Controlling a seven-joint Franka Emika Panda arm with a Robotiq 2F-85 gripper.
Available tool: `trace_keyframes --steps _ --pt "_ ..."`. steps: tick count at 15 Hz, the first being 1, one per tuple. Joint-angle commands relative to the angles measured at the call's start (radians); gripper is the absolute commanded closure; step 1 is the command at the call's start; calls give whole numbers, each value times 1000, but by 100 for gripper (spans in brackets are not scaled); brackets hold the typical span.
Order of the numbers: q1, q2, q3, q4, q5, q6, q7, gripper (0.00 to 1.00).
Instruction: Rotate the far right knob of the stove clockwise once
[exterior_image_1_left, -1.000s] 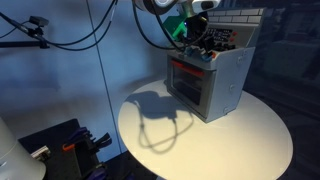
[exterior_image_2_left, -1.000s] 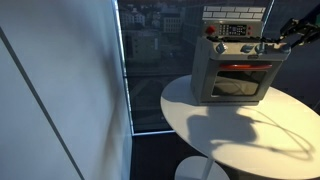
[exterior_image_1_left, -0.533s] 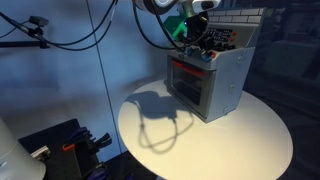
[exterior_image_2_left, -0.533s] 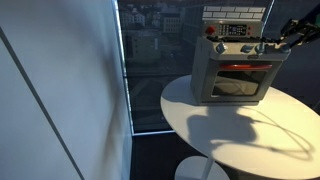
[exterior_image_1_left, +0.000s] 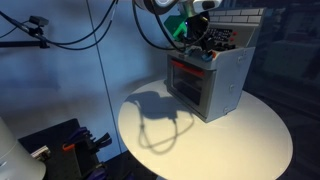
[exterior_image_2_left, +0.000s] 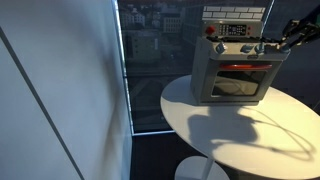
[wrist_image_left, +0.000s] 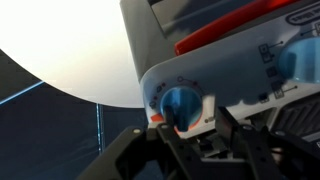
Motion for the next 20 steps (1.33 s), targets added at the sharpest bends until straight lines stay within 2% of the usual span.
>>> trace_keyframes --steps 1,2,3,5,6,7,8,9,20 --pt "-1 13 -3 23 37 8 -33 56" --pt "-2 12 -4 21 38 9 -33 60" --pt "-2 10 -5 19 40 10 -31 59" --pt "-2 7 -6 16 39 11 -29 66" --pt "-3 6 -8 15 40 11 -28 75" --pt "-3 5 -8 14 38 12 -26 75" --pt "-4 5 -9 14 41 11 -27 82" --pt "-3 3 -11 12 37 14 -22 95" --pt "-3 -1 -20 9 32 7 9 95"
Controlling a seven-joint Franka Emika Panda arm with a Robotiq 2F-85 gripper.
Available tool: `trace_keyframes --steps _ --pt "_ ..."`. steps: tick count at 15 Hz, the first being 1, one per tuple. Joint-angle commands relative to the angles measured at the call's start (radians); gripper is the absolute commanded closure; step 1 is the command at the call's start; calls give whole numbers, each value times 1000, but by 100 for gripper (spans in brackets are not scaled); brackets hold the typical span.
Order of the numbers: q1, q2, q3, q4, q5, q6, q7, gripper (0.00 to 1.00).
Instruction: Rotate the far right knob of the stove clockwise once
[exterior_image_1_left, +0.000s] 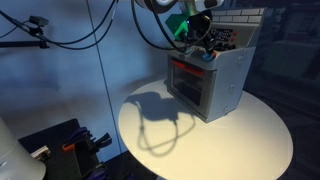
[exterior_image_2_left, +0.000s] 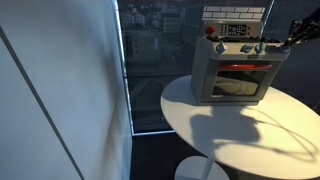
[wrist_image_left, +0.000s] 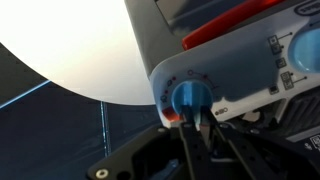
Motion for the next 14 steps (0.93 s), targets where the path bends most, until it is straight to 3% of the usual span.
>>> trace_keyframes --steps 1,14 --pt "1 5 -7 11 26 3 22 95" --pt "-1 -17 -17 -5 164 -9 213 95"
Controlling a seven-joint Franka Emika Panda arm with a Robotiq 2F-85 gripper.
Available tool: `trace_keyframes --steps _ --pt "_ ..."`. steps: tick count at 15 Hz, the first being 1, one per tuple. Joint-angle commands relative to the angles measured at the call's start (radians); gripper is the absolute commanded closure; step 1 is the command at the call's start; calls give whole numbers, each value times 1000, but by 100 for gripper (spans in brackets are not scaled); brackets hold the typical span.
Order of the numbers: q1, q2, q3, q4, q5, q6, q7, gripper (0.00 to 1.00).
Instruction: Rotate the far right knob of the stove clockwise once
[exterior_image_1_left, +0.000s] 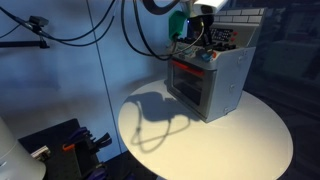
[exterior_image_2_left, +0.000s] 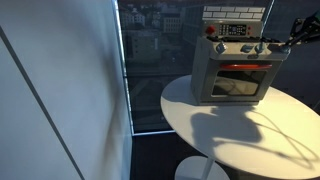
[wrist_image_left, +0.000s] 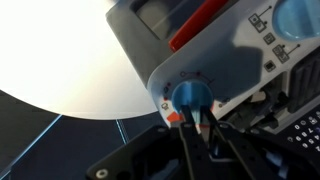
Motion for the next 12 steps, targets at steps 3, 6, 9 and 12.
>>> trace_keyframes --steps 3,6,9,12 --pt "-2 -23 -8 -6 94 -15 77 95" --pt "-3 -30 -5 -11 167 -17 86 95" --pt "-7 -30 -5 -9 232 -23 82 95" --pt "-6 -29 -10 -10 250 -27 80 95"
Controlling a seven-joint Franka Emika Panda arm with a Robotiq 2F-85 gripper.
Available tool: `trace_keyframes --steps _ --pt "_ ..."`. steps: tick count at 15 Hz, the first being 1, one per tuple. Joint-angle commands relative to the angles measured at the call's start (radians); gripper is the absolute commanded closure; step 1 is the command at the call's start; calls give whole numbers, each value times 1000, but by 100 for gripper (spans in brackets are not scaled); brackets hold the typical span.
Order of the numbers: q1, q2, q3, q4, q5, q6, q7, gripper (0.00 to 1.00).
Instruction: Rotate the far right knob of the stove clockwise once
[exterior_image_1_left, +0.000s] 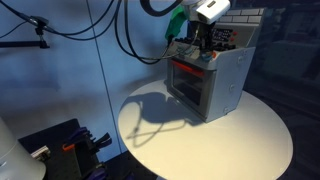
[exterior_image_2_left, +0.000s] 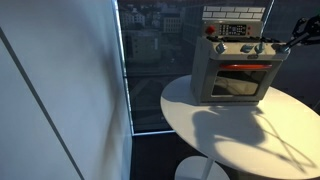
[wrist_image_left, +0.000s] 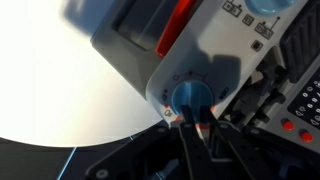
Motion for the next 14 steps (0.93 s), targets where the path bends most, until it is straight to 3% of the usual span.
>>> trace_keyframes --steps 1,2,3,4,6,12,14 --pt "-2 -25 -5 -1 23 -24 24 94" --pt "-2 -25 -6 -1 20 -28 27 94" --pt "-2 -27 -7 -4 14 -31 29 86" --pt "-2 -29 -8 -6 8 -31 29 68" --pt "-3 -36 -10 -12 -2 -42 23 56" --pt "-7 -74 -24 -25 -36 -110 11 8" --pt "-10 -88 -32 -24 -69 -162 10 0"
